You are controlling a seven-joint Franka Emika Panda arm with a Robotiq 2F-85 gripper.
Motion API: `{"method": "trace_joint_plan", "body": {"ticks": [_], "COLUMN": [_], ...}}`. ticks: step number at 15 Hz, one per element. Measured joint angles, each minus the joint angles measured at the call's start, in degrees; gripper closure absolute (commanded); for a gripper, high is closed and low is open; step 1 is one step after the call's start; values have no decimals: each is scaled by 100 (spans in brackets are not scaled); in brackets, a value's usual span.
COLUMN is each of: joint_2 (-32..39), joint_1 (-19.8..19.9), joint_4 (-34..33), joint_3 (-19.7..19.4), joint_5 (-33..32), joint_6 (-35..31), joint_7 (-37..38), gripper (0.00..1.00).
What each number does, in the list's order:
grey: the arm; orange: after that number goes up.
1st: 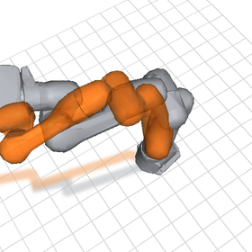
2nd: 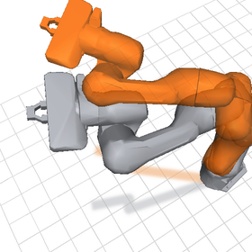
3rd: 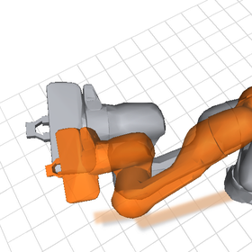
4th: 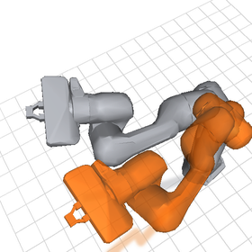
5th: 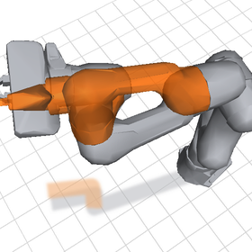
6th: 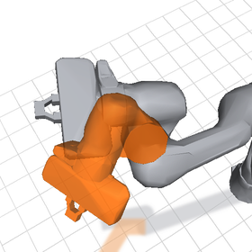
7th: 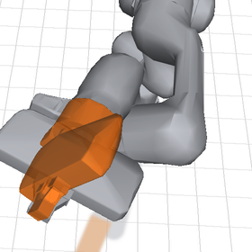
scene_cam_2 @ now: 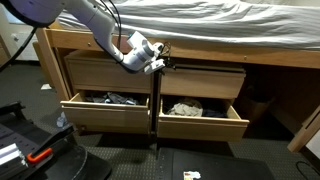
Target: Close the top right drawer
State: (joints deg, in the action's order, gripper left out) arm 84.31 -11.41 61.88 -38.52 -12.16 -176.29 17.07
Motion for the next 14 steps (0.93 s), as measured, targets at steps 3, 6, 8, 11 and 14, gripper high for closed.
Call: {"method": "trace_joint_plan", "body": {"ticks": [3, 6, 8, 11, 14], "joint_2": [-7, 3, 46, 48, 32], "joint_1": [1070, 2195, 2611, 2613, 2773], "joint_4": [-293, -387, -374, -373, -284], "joint_3": [1022, 2358, 2871, 2933, 3384], "joint_5": [-788, -1758, -2146, -2059, -2750], "joint_6": [-810, -1312, -1404, -1429, -1700], "joint_7": [-878, -1933, -2258, -2343, -2589], "gripper": [0, 0, 0, 0, 0]}}
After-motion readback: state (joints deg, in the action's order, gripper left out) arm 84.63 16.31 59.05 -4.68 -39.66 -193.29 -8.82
